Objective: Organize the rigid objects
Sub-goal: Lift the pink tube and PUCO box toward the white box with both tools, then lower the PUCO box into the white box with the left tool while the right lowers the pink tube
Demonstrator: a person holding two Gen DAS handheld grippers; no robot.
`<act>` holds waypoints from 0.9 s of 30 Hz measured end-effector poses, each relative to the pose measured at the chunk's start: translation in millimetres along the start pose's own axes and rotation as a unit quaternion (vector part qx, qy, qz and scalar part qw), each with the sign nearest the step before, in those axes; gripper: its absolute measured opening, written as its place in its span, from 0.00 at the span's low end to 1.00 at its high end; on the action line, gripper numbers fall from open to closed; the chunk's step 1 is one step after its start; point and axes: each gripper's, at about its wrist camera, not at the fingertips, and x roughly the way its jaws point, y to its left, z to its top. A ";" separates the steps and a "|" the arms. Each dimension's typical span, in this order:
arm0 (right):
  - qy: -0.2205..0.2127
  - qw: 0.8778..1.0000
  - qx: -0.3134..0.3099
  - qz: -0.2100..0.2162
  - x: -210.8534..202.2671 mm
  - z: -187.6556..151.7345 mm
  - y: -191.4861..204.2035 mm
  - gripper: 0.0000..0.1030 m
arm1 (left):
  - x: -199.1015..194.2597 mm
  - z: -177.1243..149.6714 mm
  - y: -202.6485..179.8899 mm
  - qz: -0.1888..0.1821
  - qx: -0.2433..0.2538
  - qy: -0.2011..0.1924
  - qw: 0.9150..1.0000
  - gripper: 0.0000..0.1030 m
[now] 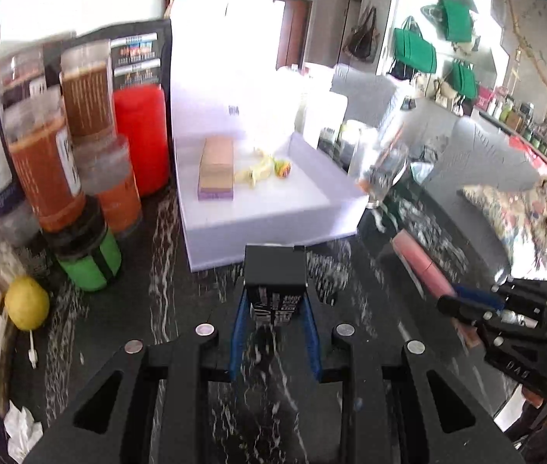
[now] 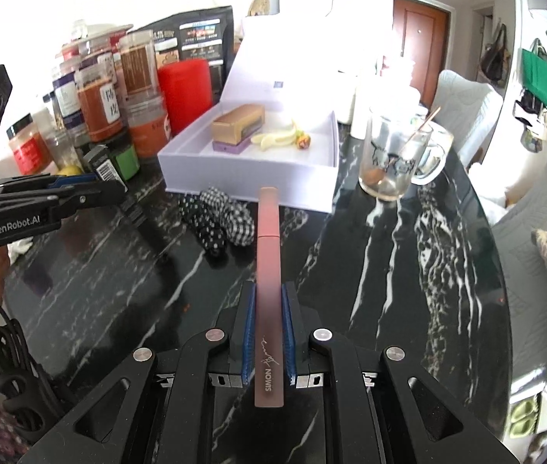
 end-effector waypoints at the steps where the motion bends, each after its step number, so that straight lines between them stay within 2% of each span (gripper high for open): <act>1: -0.002 1.000 0.000 0.000 0.1 2.6 -1.2 0.13 | -2.0 5.4 -0.7 0.002 0.001 -0.006 1.000 0.25; 12: -0.039 0.999 -0.003 0.003 -9.3 41.0 -12.3 0.13 | -14.0 60.6 -4.2 0.018 0.028 -0.053 0.998 0.25; 27: -0.055 0.998 -0.017 0.011 1.9 87.4 -19.2 0.13 | -2.3 103.0 2.4 0.030 0.033 -0.066 0.997 0.25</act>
